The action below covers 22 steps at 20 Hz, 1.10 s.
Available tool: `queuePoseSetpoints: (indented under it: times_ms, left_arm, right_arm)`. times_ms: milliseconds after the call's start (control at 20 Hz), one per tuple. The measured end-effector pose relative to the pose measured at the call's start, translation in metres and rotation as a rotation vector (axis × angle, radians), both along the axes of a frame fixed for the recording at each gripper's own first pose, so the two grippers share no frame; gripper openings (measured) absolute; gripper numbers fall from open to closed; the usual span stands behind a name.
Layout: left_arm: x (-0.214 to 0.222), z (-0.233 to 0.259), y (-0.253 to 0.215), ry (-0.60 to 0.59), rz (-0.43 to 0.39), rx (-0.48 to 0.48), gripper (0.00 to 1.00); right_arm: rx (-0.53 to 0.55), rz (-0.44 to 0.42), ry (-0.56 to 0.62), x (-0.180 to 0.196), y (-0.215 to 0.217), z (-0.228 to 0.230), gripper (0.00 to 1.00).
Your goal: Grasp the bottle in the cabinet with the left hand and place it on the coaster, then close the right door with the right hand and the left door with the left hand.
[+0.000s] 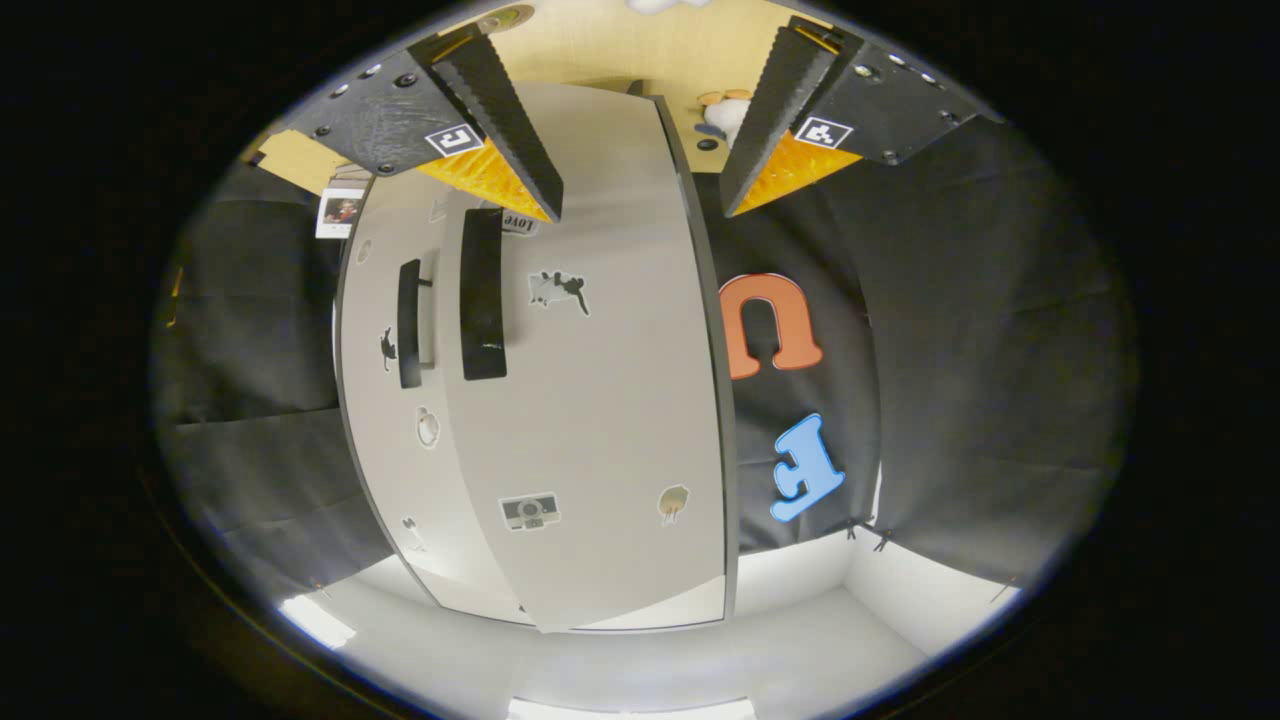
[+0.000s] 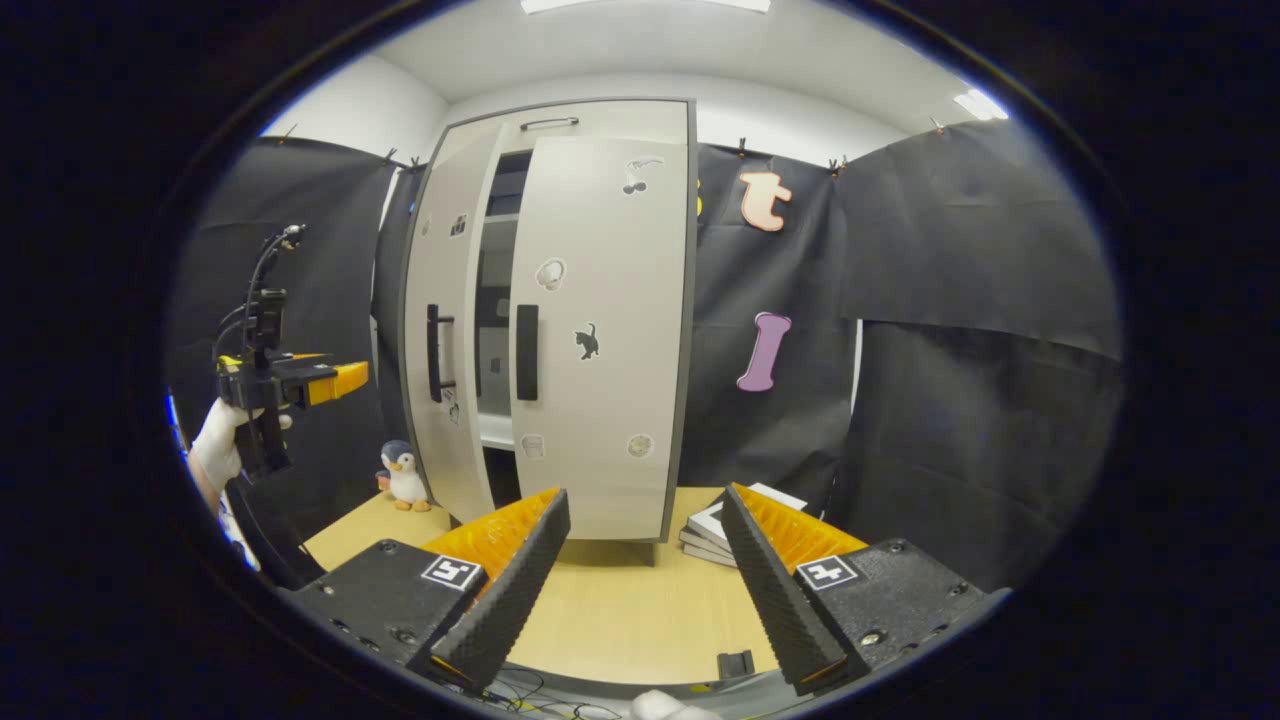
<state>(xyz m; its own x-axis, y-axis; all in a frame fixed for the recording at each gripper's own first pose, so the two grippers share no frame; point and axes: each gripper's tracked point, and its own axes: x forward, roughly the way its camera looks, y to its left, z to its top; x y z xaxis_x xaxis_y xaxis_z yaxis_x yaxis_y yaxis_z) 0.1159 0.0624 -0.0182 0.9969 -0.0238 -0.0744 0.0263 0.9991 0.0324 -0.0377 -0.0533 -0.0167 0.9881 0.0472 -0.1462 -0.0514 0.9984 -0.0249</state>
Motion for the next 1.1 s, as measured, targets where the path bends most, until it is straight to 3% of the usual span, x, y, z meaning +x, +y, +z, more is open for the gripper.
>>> queuePoseSetpoints:
  times_ms: [650,1100]
  left_arm:
    - [-0.013,-0.004,-0.001,0.011,0.018,0.017,0.97]
    - [-0.037,0.001,-0.002,0.013,0.038,-0.026,0.97]
  right_arm:
    - [-0.001,0.012,-0.011,-0.007,0.006,0.0,0.99]
    - [0.002,-0.001,-0.031,-0.004,0.009,0.005,0.99]
